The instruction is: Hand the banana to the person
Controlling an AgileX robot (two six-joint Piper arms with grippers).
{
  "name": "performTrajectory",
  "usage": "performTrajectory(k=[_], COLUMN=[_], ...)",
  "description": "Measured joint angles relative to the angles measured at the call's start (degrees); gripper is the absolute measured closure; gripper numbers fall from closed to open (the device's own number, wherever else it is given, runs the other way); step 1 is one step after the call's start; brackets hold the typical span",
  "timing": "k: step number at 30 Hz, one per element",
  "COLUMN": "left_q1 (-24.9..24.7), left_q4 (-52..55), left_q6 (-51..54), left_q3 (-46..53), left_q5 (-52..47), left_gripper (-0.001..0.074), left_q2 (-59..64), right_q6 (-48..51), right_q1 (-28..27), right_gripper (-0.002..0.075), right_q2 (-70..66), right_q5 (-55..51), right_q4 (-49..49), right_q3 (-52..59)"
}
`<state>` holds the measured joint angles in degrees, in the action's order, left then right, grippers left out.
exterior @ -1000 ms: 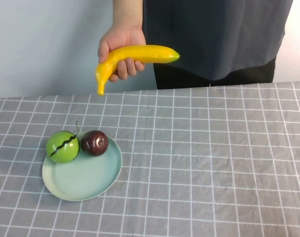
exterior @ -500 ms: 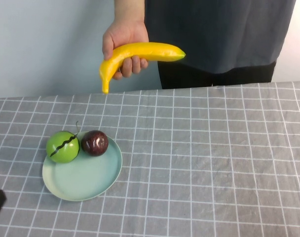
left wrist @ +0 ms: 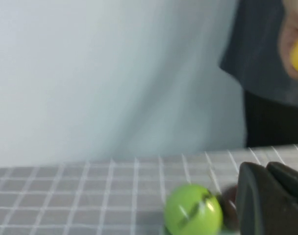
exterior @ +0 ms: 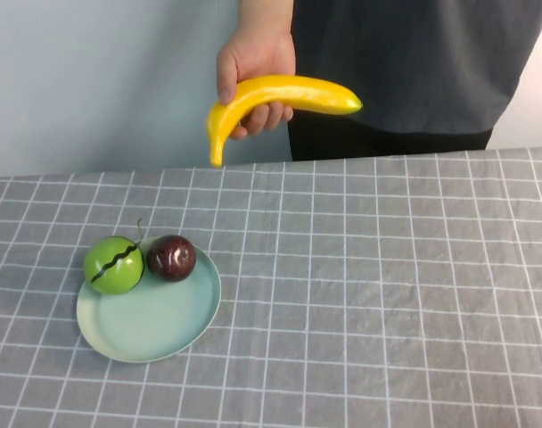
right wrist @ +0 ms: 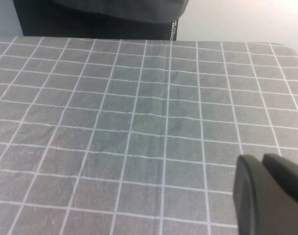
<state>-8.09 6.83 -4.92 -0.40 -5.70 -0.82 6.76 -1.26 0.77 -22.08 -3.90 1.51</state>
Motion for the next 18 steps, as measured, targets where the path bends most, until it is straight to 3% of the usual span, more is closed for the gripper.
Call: performTrajectory(k=[5, 15, 18], left_q1=[5.17, 3.61, 3.61], left_q4=[-6.83, -6.83, -6.83], left_q6=[6.13, 6.16, 6.16], left_q3=[1.81, 1.81, 1.81], left_q5=[3.62, -13.64, -14.49], left_gripper=[0.0738, 0.0738, 0.0738], left_q2=[0.0, 0.0, 0.0], right_q6=[0.0, 0.0, 0.0], right_q1=[0.0, 0.0, 0.0], right_gripper=[0.0734, 0.0734, 0.0734], right_q2=[0.0, 0.0, 0.0], right_q5=[0.0, 0.0, 0.0], right_q4=[0.0, 0.0, 0.0], right_q3=[0.0, 0.0, 0.0])
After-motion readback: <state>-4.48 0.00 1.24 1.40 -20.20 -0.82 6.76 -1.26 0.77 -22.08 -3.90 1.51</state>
